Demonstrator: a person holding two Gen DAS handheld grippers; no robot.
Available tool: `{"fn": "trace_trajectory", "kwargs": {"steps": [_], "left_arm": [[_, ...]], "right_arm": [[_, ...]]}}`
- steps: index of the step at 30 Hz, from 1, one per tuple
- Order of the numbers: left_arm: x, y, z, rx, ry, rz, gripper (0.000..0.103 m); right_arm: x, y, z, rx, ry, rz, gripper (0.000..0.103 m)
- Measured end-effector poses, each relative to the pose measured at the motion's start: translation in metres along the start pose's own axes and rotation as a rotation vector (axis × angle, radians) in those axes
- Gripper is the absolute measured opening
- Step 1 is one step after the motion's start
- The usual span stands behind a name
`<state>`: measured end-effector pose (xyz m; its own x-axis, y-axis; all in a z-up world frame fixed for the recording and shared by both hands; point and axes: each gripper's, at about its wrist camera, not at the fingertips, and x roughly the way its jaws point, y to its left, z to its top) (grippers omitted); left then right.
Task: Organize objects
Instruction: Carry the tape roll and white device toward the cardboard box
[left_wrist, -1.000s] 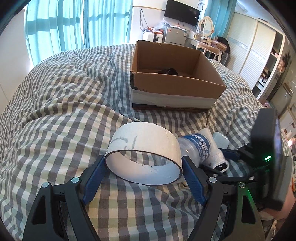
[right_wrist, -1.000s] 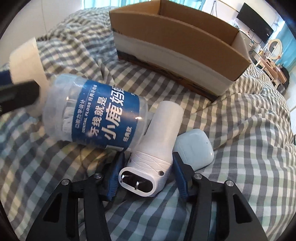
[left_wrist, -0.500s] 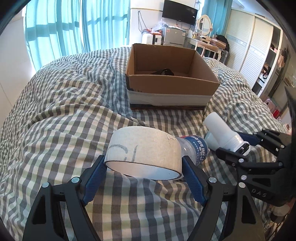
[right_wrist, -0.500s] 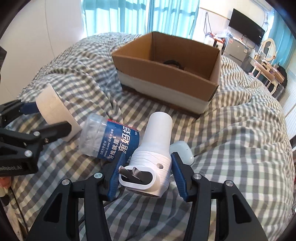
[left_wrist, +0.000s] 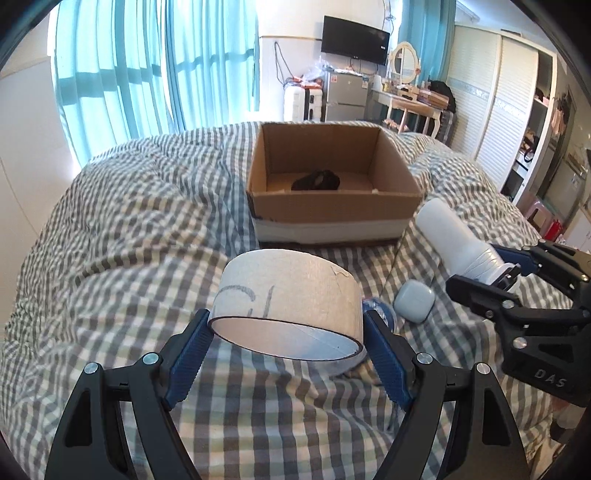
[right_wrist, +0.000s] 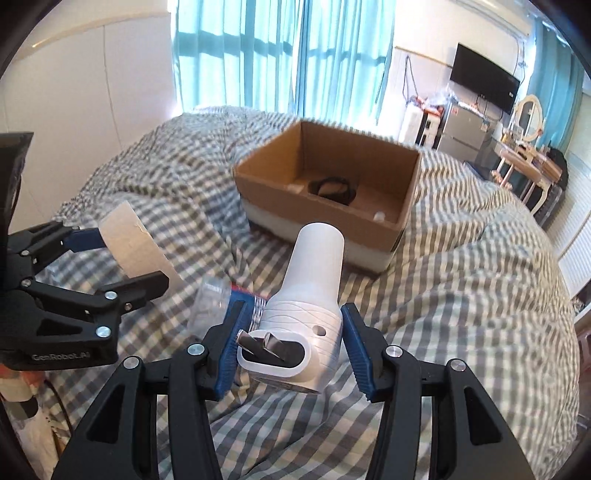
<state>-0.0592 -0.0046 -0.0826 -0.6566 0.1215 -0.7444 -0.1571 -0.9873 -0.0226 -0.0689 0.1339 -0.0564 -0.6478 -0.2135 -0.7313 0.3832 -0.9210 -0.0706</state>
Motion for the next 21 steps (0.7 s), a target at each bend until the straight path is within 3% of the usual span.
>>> {"fn": "trace_trajectory", "kwargs": {"steps": [13, 21], "left_arm": [[-0.009, -0.001, 0.069, 0.022, -0.110, 0.020, 0.083], [0.016, 0.001, 0.128, 0.031, -0.137, 0.014, 0.083]], "right_arm": [[-0.015, -0.021, 0.062, -0.018, -0.114, -0.015, 0.051], [0.005, -0.051, 0.111, 0.011, -0.148, -0.035, 0.051]]}}
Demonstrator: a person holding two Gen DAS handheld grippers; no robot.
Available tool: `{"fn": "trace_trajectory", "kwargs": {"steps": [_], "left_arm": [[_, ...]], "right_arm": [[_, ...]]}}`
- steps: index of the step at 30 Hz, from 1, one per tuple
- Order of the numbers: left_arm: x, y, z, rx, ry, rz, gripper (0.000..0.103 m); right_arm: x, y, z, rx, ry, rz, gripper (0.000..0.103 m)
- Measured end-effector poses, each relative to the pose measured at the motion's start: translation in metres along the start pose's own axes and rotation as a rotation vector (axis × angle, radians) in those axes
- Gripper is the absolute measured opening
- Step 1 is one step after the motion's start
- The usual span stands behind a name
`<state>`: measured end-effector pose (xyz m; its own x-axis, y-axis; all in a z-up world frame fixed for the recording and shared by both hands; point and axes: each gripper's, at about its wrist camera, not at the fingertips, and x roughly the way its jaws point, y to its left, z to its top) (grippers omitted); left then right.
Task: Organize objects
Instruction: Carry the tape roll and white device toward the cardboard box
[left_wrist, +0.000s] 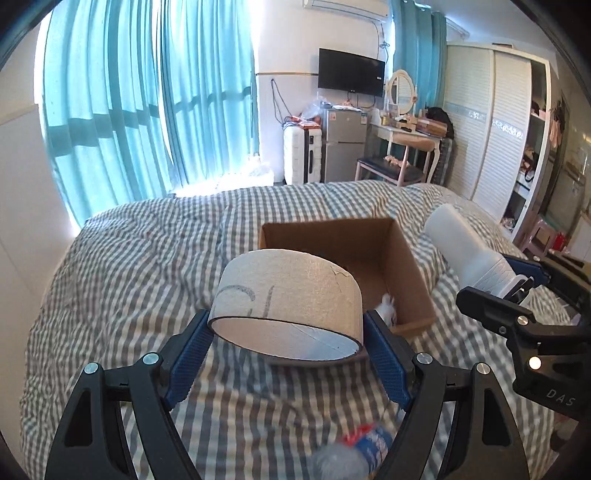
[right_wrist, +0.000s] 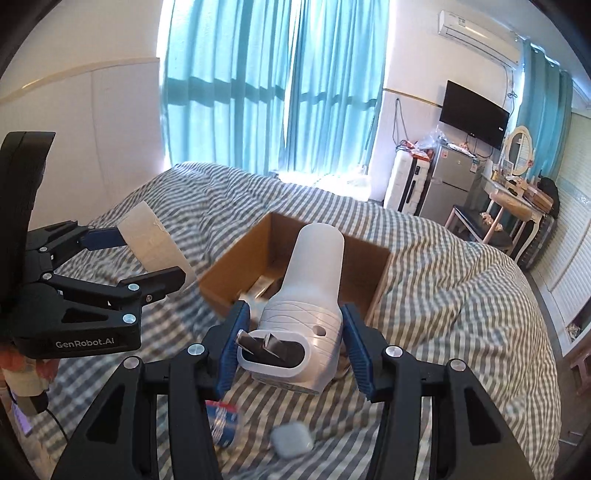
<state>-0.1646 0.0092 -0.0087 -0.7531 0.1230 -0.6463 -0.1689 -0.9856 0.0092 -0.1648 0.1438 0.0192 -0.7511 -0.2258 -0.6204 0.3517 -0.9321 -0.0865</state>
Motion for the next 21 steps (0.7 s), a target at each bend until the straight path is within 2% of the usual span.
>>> {"fn": "trace_trajectory", "kwargs": {"steps": [10, 15, 21], "left_arm": [[0.077, 0.001, 0.045, 0.029, 0.042, -0.005, 0.083], [0.118, -0.006, 0.047, 0.060, 0.078, -0.033, 0.083], [0.156, -0.009, 0.033, 0.089, 0.122, -0.085, 0.083]], "right_arm": [[0.072, -0.040, 0.039, 0.021, 0.035, -0.009, 0.051], [0.118, -0.058, 0.048, 0.033, 0.080, -0.003, 0.051], [0.161, -0.068, 0.033, 0.054, 0.135, 0.008, 0.051]]}}
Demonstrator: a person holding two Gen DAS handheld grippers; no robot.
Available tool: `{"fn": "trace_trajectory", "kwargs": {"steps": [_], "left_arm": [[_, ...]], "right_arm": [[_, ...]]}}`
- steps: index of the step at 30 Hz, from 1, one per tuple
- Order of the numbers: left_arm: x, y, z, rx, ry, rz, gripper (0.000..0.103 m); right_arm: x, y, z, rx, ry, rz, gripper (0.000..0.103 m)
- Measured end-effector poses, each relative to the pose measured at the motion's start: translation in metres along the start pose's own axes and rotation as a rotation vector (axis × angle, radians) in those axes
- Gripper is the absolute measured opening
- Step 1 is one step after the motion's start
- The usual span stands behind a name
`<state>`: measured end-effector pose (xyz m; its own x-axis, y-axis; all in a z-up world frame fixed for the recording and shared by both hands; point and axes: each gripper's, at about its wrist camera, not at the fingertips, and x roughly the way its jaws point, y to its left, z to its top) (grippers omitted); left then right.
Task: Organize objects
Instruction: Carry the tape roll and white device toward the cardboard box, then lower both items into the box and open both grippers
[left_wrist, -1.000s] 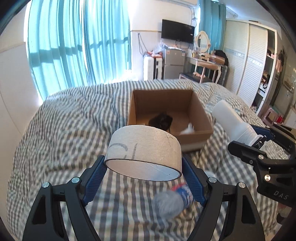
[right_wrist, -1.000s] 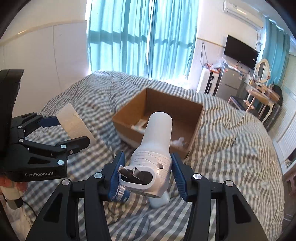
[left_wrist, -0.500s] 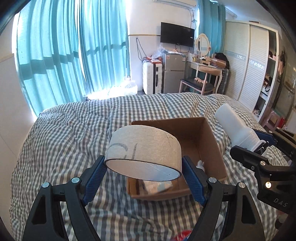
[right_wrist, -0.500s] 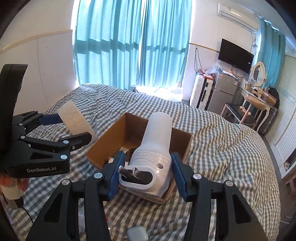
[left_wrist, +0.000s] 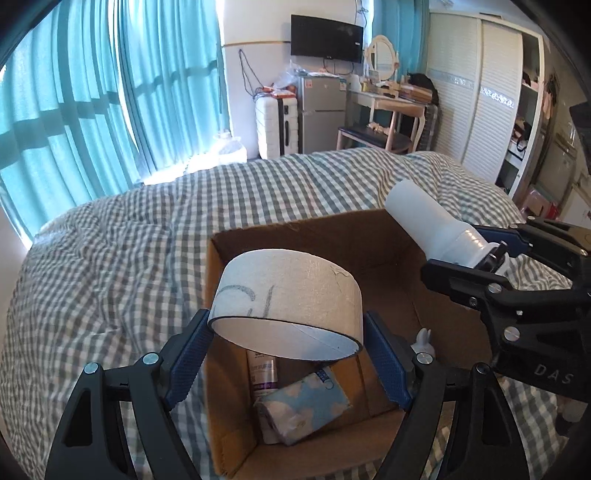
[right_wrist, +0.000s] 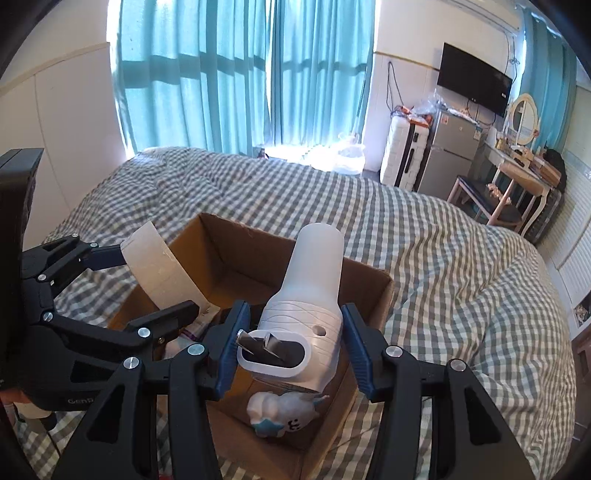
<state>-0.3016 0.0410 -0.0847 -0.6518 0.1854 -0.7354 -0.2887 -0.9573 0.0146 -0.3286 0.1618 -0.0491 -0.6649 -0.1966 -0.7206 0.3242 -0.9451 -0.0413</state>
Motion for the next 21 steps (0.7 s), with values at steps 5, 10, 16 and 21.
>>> {"fn": "trace_trajectory", "kwargs": {"steps": [5, 10, 16, 21], "left_arm": [[0.018, 0.000, -0.004, 0.014, 0.022, -0.013, 0.083], [0.030, -0.005, -0.009, 0.042, 0.045, -0.003, 0.083], [0.032, -0.007, -0.012, 0.061, 0.039, 0.009, 0.083], [0.032, -0.009, -0.016, 0.066, 0.029, 0.006, 0.085]], "right_arm": [[0.023, -0.004, -0.008, -0.001, 0.033, -0.001, 0.051], [0.033, -0.007, -0.011, 0.006, 0.045, 0.008, 0.051], [0.036, -0.001, -0.015, 0.009, 0.051, 0.015, 0.051], [0.033, -0.002, -0.015, 0.012, 0.033, 0.013, 0.051]]}}
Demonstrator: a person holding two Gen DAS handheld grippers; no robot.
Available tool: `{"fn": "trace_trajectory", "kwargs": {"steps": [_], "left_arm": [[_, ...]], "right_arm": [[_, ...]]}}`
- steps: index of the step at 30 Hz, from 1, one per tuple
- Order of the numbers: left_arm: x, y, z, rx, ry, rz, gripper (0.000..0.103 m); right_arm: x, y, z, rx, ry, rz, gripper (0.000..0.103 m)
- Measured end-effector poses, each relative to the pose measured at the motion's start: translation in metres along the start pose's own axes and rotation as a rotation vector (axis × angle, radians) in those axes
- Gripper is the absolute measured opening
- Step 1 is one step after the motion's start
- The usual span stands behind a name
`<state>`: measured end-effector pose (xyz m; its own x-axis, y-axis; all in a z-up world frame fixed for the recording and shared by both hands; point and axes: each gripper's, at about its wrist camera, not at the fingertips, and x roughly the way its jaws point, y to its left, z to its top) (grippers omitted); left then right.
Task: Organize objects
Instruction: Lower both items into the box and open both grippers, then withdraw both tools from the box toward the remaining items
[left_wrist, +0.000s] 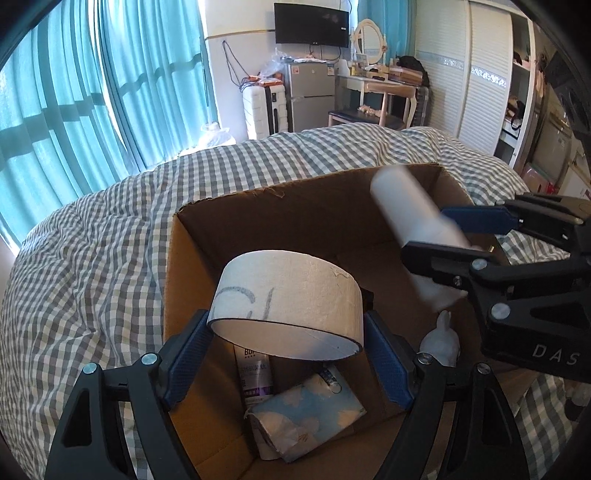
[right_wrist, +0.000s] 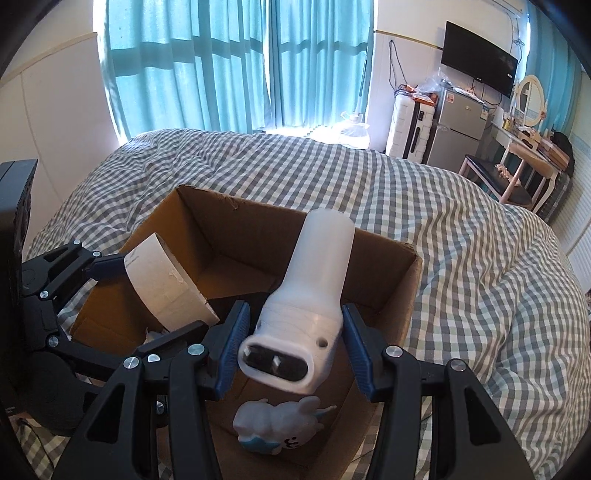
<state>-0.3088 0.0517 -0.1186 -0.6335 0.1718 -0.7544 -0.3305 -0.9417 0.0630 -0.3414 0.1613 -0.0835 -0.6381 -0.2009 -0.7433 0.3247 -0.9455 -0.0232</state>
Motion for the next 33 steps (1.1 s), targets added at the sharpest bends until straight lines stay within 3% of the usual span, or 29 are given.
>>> {"fn": "trace_trajectory", "kwargs": {"steps": [7, 9, 17, 23, 33], "left_arm": [[-0.010, -0.007, -0.002, 0.010, -0.002, 0.014, 0.091], [-0.018, -0.007, 0.000, 0.006, -0.008, 0.017, 0.091], [-0.076, -0.009, 0.007, -0.020, -0.086, 0.012, 0.097], [-0.120, 0.003, 0.000, -0.097, -0.095, 0.009, 0.098], [-0.189, 0.013, -0.038, -0.154, -0.110, 0.114, 0.100]], "right_arm": [[-0.023, -0.002, 0.003, 0.020, -0.052, 0.013, 0.051], [-0.033, -0.005, 0.005, 0.027, -0.069, 0.003, 0.059], [-0.110, -0.007, 0.012, 0.043, -0.192, -0.011, 0.072], [-0.167, 0.001, 0.010, -0.010, -0.256, -0.035, 0.075], [-0.225, 0.023, -0.022, -0.127, -0.274, -0.060, 0.076]]}}
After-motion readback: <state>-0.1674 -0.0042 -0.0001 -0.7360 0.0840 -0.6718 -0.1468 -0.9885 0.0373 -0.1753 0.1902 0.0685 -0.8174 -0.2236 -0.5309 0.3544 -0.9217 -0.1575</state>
